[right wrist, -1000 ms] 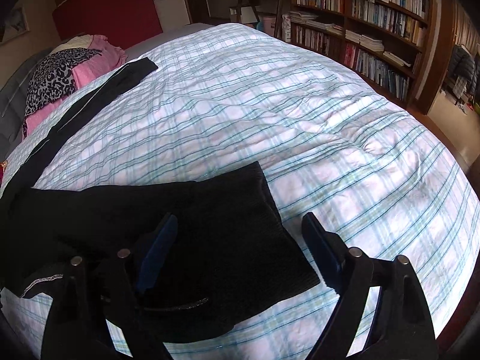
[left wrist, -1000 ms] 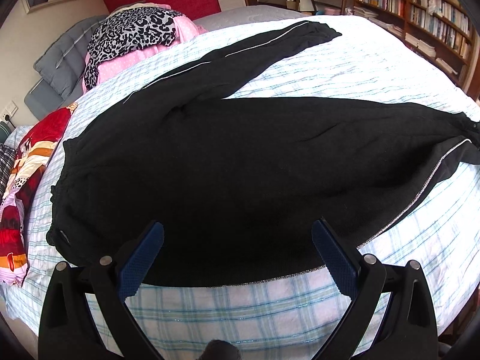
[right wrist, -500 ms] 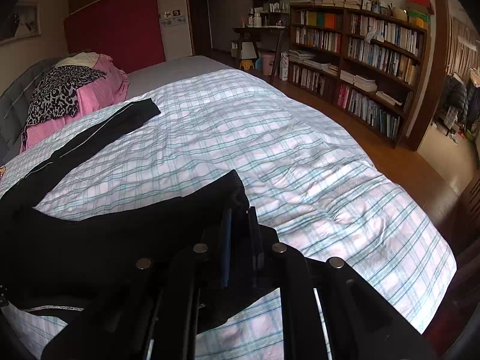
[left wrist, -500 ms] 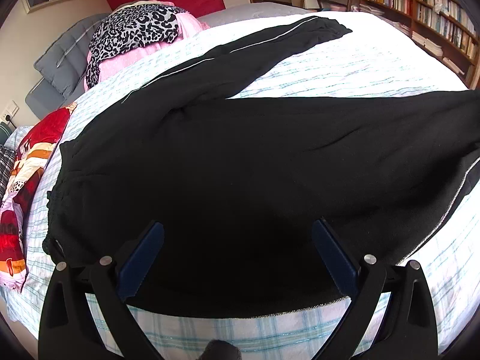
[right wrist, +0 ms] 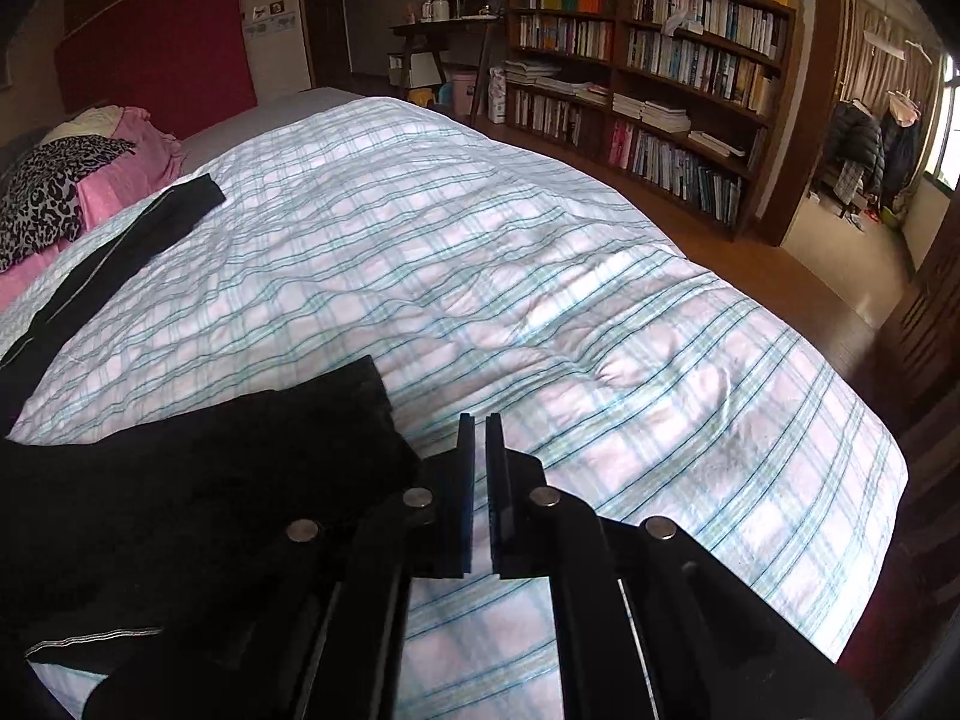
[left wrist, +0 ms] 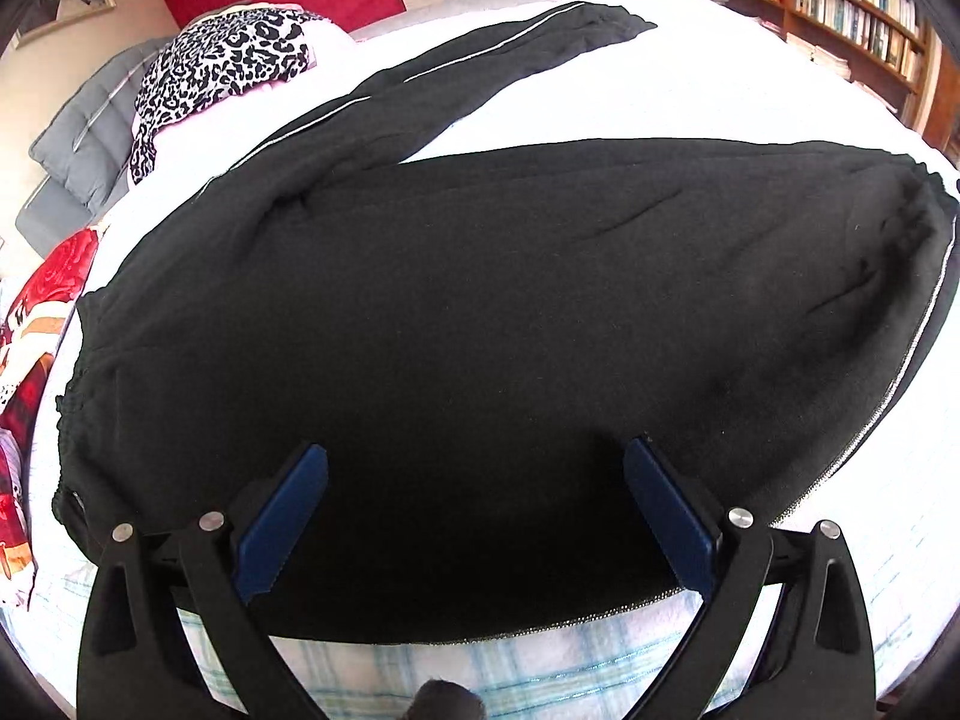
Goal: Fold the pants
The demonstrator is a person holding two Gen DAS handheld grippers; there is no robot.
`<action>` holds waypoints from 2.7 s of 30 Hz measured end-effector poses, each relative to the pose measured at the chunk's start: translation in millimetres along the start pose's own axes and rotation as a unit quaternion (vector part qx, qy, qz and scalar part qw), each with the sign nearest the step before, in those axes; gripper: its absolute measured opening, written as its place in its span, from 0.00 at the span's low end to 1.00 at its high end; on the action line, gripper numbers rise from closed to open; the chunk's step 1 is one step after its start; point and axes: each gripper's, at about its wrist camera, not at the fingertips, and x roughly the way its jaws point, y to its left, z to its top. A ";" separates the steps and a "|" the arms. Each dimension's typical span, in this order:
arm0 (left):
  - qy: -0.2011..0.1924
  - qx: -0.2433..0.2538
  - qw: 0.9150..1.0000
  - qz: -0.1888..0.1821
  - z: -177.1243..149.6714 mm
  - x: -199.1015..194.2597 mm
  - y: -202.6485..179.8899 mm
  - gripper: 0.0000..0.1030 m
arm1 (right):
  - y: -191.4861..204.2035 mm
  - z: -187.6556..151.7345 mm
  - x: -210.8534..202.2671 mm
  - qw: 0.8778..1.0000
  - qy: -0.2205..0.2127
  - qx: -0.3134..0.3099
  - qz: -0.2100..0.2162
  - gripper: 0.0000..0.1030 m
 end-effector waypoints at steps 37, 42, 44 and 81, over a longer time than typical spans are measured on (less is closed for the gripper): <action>-0.007 -0.012 0.998 -0.062 -31.7 -14.0 0.4 0.95 | 42.9 -52.5 -7.3 0.994 0.091 -0.036 -0.046 0.17; -0.016 -0.026 0.997 -0.074 -37.0 -22.3 18.3 0.95 | 34.0 -63.3 -6.7 0.995 0.084 -0.030 -0.044 0.19; -0.024 -0.032 0.997 -0.061 -40.0 -27.4 30.3 0.95 | 39.2 -59.5 -7.7 0.993 0.086 -0.044 -0.061 0.27; -0.027 -0.213 0.969 0.118 -80.9 -21.0 280.4 0.95 | 216.6 -96.4 -70.0 0.987 0.051 -0.141 0.062 0.63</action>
